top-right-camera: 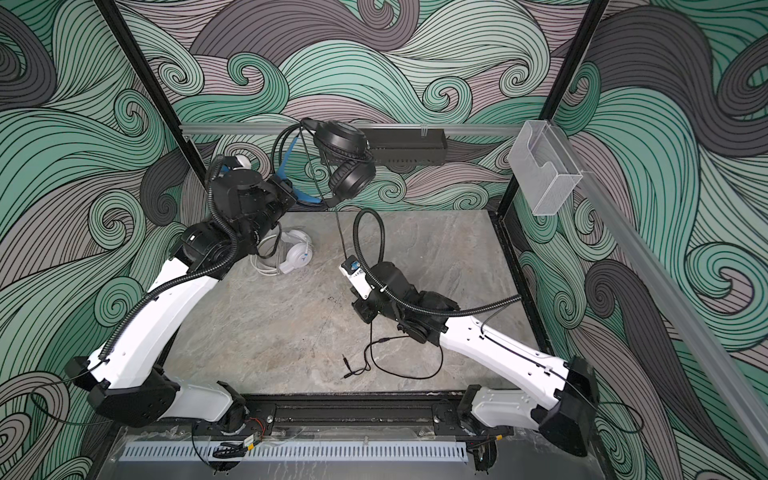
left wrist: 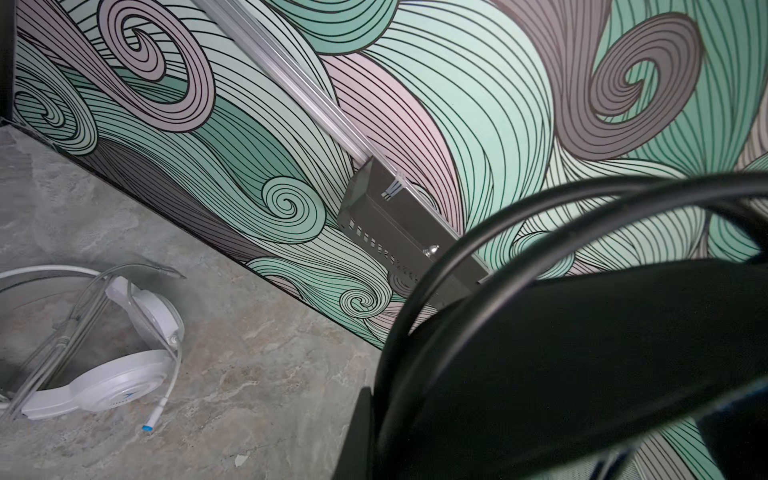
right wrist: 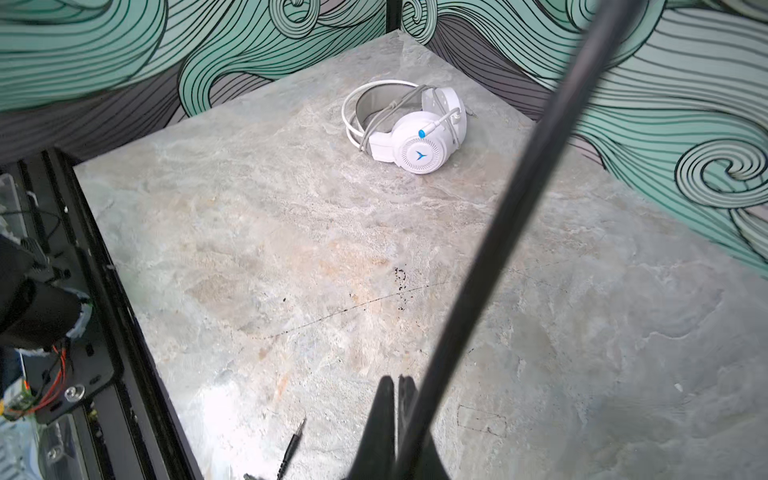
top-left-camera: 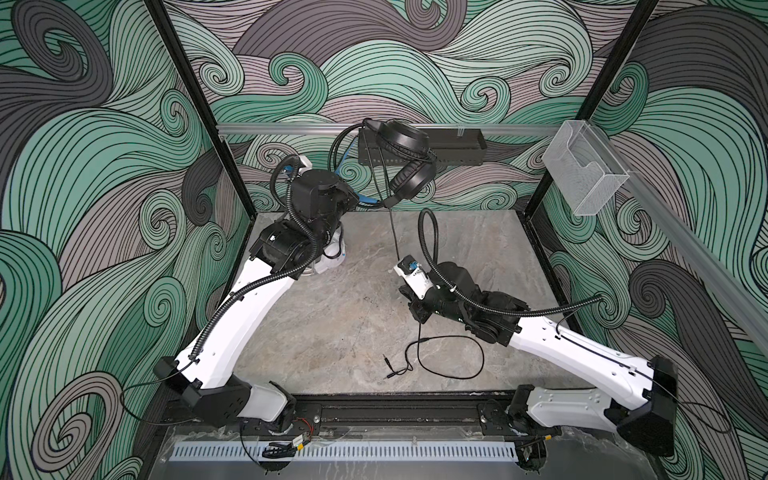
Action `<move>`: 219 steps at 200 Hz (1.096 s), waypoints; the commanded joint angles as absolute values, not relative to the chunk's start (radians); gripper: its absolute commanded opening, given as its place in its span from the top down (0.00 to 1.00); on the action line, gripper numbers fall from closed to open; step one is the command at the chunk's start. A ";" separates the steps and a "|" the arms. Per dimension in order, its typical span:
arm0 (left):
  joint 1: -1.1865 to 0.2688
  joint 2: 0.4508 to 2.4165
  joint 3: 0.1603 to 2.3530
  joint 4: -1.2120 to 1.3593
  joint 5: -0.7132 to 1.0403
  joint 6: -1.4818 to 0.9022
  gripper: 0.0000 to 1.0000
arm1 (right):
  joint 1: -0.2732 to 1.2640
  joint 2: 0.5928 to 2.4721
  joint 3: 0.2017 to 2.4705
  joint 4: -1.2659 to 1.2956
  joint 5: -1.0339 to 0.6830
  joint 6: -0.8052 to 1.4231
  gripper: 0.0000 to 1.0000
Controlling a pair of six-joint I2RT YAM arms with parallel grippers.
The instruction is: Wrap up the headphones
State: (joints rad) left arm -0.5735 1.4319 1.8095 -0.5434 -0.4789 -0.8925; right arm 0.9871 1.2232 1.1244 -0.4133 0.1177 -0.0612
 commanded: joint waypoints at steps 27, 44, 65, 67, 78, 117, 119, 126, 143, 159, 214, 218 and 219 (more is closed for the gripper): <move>-0.583 1.505 1.732 -0.426 -0.635 -0.742 1.00 | 1.050 1.237 1.364 -0.693 0.211 -0.162 1.00; -0.627 1.508 1.644 -0.379 -0.708 -0.623 1.00 | 1.050 1.257 1.450 -0.762 0.229 -0.172 1.00; -0.696 1.502 1.534 -0.285 -0.772 -0.418 1.00 | 1.049 1.287 1.540 -0.835 0.254 -0.209 1.00; -0.705 1.502 1.526 -0.280 -0.779 -0.395 1.00 | 1.049 1.289 1.549 -0.840 0.258 -0.216 1.00; -0.744 1.501 1.490 -0.276 -0.812 -0.274 1.00 | 1.047 1.309 1.594 -0.882 0.284 -0.252 1.00; -0.789 1.359 1.333 -0.305 -0.682 -0.059 1.00 | 1.020 1.343 1.651 -0.943 0.414 -0.419 1.00; -0.790 1.350 1.323 -0.305 -0.656 -0.045 1.00 | 1.016 1.343 1.651 -0.942 0.417 -0.425 1.00; -0.790 1.313 1.287 -0.294 -0.574 -0.003 1.00 | 0.999 1.342 1.652 -0.942 0.426 -0.441 1.00; -0.793 1.229 1.221 -0.334 -0.478 0.036 1.00 | 0.949 1.338 1.661 -0.943 0.434 -0.469 1.00; -0.792 1.176 1.208 -0.441 -0.445 0.010 1.00 | 0.921 1.335 1.669 -0.942 0.450 -0.503 1.00; -0.791 1.078 1.205 -0.597 -0.259 0.028 1.00 | 0.910 1.332 1.670 -0.919 0.483 -0.588 1.00; -0.791 1.075 1.207 -0.603 -0.248 0.033 1.00 | 0.910 1.329 1.669 -0.916 0.485 -0.598 1.00; -0.792 1.075 1.208 -0.604 -0.245 0.034 1.00 | 0.911 1.329 1.668 -0.915 0.486 -0.600 1.00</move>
